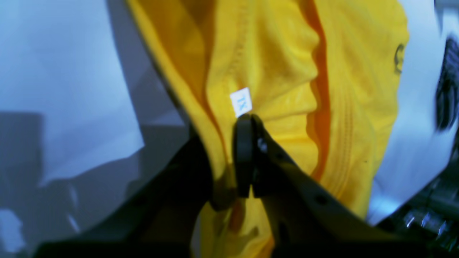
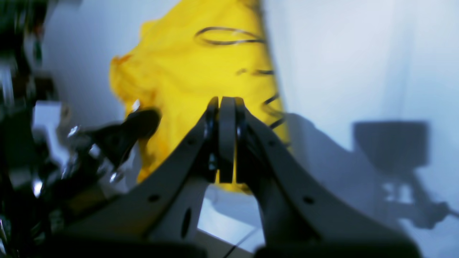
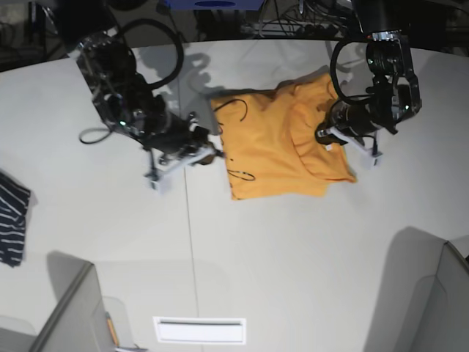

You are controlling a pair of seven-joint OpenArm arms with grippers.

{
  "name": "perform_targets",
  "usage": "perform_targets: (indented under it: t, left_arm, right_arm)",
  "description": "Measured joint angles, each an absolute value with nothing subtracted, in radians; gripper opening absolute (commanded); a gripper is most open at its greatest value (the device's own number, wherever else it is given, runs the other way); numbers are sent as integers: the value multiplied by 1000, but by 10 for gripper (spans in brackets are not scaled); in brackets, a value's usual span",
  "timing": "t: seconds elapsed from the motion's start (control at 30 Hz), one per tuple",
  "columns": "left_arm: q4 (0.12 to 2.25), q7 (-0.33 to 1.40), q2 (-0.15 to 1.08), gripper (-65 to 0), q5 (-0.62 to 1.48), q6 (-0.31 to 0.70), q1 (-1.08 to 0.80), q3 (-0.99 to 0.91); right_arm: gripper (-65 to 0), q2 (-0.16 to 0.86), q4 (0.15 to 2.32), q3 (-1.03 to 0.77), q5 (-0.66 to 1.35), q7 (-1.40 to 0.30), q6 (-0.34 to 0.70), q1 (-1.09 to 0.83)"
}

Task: Fold the T-shirt properly
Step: 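Release with the right gripper and move it away to rest, then hold the shirt edge with the left gripper and rotate the bundle square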

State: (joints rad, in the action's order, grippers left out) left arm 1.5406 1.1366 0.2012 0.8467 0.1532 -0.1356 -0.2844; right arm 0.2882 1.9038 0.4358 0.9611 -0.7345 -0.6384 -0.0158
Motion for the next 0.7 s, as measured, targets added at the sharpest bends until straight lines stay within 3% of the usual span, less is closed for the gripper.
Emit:
perform_targets:
  t: [0.37, 0.7]
  left_arm:
    - [1542, 1145, 435, -650, 841, 149, 15, 134]
    - [1542, 1156, 521, -650, 840, 149, 199, 474]
  right_arm:
    - [-650, 331, 1973, 203, 962, -725, -635, -205]
    - [-650, 333, 1978, -7, 964, -729, -636, -367]
